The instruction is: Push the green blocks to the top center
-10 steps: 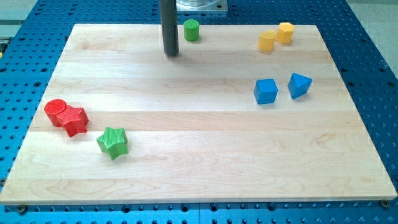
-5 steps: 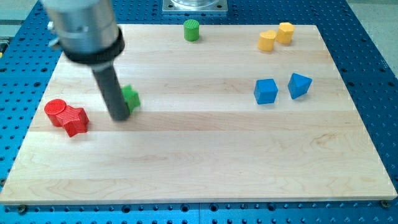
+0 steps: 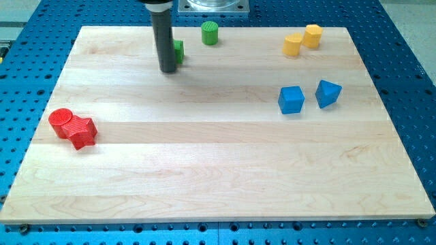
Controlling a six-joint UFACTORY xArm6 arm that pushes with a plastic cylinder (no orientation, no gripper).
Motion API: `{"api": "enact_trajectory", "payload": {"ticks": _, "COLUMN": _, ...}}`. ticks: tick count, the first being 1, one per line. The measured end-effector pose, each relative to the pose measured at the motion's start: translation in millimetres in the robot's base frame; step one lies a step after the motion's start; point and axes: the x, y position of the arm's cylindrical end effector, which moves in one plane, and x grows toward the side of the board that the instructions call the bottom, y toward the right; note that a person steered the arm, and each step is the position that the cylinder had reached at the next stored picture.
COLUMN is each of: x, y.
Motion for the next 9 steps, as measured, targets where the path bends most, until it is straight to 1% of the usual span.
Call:
{"api": "enact_trajectory", "payload": {"ticks": 1, "x": -28.9, "y": -11.6}}
{"api": "enact_trajectory", "payload": {"ticks": 2, "x": -66.3, "y": 63.2}}
{"api": "enact_trajectory", "payload": {"ticks": 3, "x": -63.1, "y": 62.6}}
{"api": "enact_trajectory", "payload": {"ticks": 4, "x": 8.5, "y": 21.3}}
{"api": "enact_trajectory", "payload": {"ticks": 5, "x": 40.7, "y": 40.4}}
{"api": "enact_trajectory", "payload": {"ticks": 6, "x": 51.5, "y": 64.2}}
{"api": "enact_trajectory", "payload": {"ticks": 8, "x": 51.5, "y": 65.1}}
{"api": "enact_trajectory", "payload": {"ticks": 9, "x": 54.5, "y": 31.6}}
